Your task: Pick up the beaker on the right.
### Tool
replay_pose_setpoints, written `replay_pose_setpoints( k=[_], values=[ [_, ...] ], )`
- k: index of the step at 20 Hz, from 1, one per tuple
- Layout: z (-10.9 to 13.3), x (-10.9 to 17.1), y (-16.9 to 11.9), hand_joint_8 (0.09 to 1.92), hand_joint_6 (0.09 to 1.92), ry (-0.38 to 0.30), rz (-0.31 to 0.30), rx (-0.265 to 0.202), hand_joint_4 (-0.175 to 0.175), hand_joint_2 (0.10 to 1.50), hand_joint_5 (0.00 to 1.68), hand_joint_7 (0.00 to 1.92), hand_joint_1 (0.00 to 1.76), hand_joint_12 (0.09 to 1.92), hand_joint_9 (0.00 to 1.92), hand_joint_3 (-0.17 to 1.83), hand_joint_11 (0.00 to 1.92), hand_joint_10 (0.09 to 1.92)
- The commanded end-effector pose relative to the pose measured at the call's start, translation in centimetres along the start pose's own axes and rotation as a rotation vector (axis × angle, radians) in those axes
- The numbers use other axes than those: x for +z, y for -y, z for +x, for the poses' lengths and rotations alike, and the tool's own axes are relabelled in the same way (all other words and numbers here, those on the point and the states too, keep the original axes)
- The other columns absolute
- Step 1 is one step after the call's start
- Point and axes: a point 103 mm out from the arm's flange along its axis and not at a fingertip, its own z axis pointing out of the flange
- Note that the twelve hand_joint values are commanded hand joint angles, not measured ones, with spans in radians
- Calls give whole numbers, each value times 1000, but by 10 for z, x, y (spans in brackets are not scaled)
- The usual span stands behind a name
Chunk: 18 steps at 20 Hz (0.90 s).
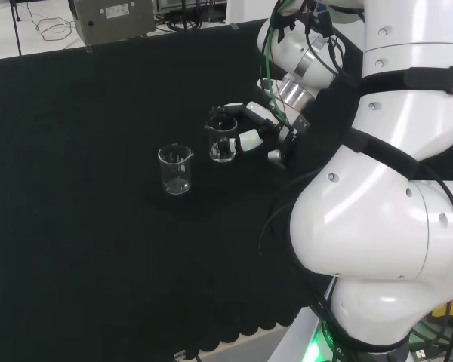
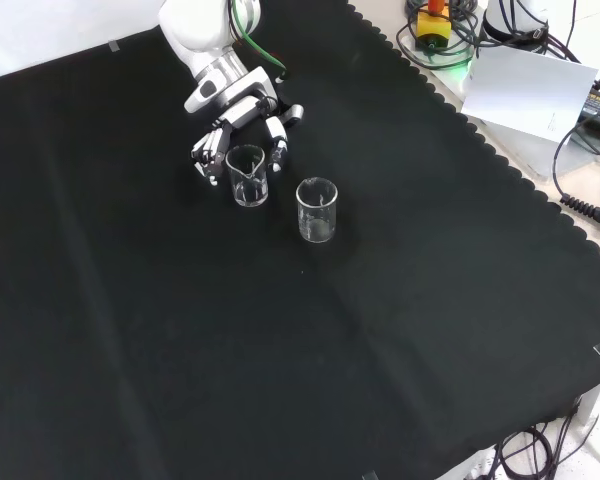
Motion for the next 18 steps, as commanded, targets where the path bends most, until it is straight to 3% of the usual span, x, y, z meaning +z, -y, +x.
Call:
replay_pose_setpoints(
  k=[1, 5, 10, 18],
  values=[
    [2, 4, -1, 801, 103, -14, -13, -8, -70, 467, 543, 426, 947, 1378, 556, 646, 92, 627],
    [-1, 9, -3, 805, 135, -45, -25, 1, -70, 476, 529, 427, 939, 1376, 560, 621, 97, 623],
    [-6, 9, -4, 809, 438, -74, -34, 11, -70, 482, 408, 431, 937, 1375, 571, 608, 101, 621],
    [-5, 8, -8, 802, 672, -89, -35, -2, -62, 488, 387, 480, 952, 1371, 616, 611, 139, 615]
  ],
)
